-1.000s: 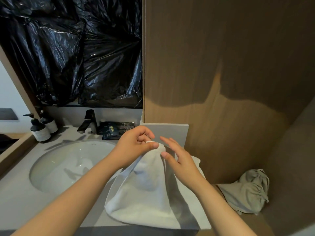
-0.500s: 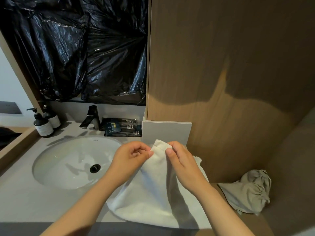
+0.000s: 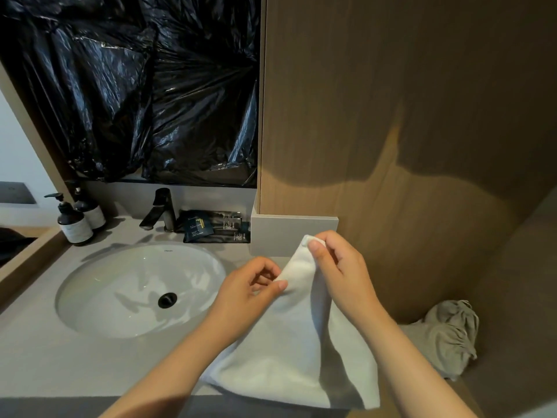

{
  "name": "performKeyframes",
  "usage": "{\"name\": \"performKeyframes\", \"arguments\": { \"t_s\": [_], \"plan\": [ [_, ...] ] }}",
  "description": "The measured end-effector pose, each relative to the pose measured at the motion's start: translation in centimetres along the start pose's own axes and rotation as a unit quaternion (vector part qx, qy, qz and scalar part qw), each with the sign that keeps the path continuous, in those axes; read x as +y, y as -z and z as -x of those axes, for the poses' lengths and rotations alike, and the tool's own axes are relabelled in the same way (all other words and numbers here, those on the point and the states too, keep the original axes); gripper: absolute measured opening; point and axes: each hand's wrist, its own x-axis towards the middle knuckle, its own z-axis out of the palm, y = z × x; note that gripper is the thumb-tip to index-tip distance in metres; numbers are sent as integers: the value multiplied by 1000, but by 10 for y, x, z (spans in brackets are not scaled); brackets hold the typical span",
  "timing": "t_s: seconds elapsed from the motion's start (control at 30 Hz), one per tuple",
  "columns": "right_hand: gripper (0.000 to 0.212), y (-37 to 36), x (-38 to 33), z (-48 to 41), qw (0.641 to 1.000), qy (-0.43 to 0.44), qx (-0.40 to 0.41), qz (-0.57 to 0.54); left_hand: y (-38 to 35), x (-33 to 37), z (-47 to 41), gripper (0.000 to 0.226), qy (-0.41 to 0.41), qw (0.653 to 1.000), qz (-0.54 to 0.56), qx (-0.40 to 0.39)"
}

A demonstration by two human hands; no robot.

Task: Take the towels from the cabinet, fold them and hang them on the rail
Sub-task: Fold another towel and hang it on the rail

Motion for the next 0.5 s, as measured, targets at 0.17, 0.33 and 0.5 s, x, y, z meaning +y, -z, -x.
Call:
{"name": "performKeyframes", "arguments": {
  "t_s": [0.17,0.33,0.5],
  "plan": [
    [16,14,0,-13,1000,-17,0,-8,-7,-9,0,4,-18,999,-20,-23],
    [12,34,-9,-27,997,41,69,-5,-6,-17,-5,16,7,998,-36,-52],
    [15,55,-16,-44,992,67,108,26,-4,-9,-24,15,-21,998,-66,0]
  ]
}}
